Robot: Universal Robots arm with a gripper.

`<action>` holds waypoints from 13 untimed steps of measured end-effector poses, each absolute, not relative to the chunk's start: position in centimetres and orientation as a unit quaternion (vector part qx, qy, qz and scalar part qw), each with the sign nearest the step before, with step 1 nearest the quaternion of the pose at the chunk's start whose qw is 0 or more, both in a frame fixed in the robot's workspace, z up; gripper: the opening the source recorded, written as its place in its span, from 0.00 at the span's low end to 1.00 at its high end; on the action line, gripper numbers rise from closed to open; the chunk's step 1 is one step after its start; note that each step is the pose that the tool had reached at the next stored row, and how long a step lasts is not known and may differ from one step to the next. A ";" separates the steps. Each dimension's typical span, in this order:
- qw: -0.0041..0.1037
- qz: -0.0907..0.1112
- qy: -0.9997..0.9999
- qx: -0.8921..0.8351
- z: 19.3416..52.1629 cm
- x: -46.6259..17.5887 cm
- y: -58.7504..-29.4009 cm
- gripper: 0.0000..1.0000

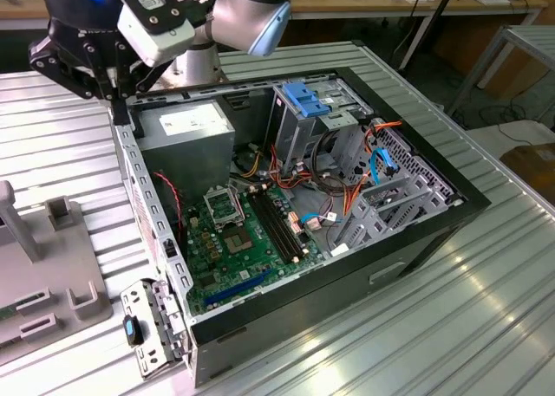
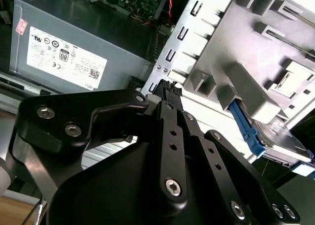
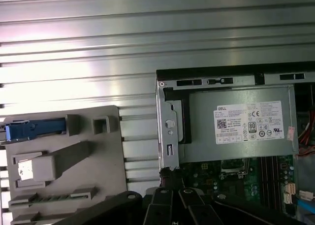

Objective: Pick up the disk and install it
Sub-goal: 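Reach for the disk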

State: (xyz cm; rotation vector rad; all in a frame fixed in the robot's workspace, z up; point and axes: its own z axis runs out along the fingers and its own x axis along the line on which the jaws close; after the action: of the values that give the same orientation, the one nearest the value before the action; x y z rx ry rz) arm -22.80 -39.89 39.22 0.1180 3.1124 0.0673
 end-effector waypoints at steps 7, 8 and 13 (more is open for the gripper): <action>0.013 0.021 0.999 0.038 39.2 -24.4 -39.9 0.11; 0.013 0.021 0.999 0.038 39.2 -24.5 -39.9 0.11; 0.013 0.021 0.999 0.038 39.2 -25.8 -39.9 0.11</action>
State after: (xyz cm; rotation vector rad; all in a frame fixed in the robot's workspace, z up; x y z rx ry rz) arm -25.80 -39.89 39.18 0.1179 3.1125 0.0664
